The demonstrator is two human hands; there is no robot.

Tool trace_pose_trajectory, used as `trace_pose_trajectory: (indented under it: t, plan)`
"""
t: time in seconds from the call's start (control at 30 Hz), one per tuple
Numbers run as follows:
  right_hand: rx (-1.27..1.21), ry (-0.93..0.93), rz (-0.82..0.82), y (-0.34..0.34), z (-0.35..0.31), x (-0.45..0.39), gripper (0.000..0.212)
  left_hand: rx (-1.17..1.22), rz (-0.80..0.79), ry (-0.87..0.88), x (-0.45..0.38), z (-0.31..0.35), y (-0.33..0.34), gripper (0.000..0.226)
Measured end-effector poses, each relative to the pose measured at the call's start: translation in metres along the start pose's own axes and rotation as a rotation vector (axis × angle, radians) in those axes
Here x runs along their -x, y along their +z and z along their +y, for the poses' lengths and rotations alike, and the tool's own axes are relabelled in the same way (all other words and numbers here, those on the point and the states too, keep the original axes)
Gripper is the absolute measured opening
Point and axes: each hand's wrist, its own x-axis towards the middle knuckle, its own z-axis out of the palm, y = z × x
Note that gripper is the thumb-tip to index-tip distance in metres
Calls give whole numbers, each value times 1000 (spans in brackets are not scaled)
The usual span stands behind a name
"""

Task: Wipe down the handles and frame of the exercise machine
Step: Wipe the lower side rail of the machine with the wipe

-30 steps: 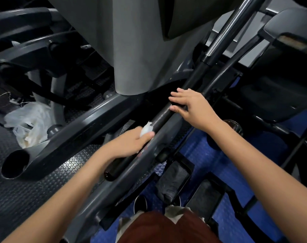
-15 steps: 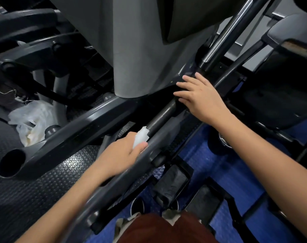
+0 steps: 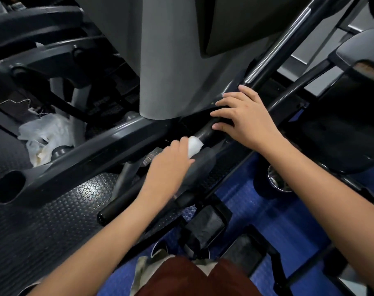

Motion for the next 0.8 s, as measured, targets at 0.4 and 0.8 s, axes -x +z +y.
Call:
trace_pose_trajectory:
  t: [0.4,0.8]
  plan:
    - [-87,39,2,2,-1,-3,34,1187,-759,-289,-33,-46,-18,90]
    - [-70,63,-23,-5,-7,-7,22,256,-354,96,34,-61,-28,36]
